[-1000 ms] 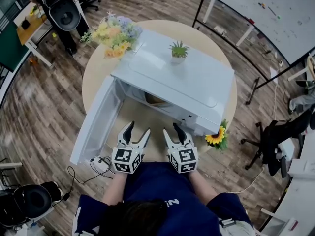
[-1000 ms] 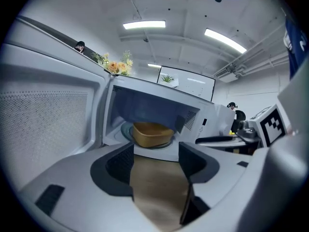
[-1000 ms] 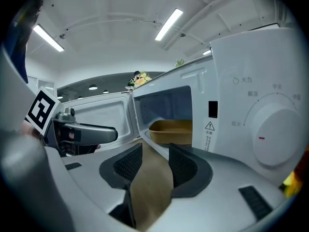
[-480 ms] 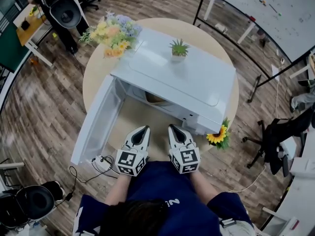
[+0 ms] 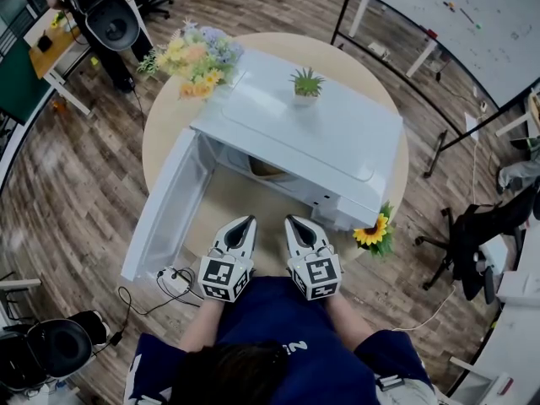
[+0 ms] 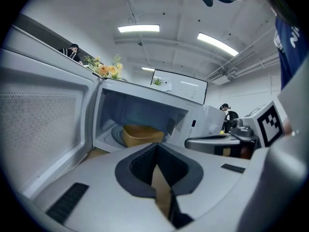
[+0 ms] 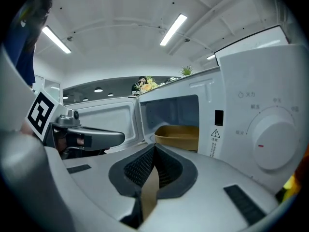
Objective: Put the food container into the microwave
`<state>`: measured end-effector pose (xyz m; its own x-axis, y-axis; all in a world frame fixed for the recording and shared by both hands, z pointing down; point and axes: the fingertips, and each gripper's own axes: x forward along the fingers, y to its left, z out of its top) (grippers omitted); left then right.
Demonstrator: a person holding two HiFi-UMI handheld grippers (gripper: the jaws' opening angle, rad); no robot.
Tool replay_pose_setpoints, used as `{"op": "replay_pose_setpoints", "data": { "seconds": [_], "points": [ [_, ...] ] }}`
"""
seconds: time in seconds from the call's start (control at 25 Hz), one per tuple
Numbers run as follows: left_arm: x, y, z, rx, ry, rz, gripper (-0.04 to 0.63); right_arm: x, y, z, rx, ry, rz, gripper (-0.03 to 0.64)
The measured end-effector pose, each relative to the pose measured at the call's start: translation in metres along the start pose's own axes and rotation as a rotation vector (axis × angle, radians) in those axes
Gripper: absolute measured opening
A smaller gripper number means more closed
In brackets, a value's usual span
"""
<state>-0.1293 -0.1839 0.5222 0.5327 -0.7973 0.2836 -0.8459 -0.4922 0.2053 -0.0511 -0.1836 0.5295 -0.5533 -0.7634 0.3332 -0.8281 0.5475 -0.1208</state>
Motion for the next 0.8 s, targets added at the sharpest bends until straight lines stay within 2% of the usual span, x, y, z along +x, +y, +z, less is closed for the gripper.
{"op": "replay_pose_setpoints", "data": {
  "seconds": [0.8],
  "points": [
    [-0.005, 0.0025, -0.002, 0.008, 0.001, 0.032, 0.002, -0.0072, -0.0079, 0.0, -0.022, -0.013, -0.038, 0.008]
  ]
}}
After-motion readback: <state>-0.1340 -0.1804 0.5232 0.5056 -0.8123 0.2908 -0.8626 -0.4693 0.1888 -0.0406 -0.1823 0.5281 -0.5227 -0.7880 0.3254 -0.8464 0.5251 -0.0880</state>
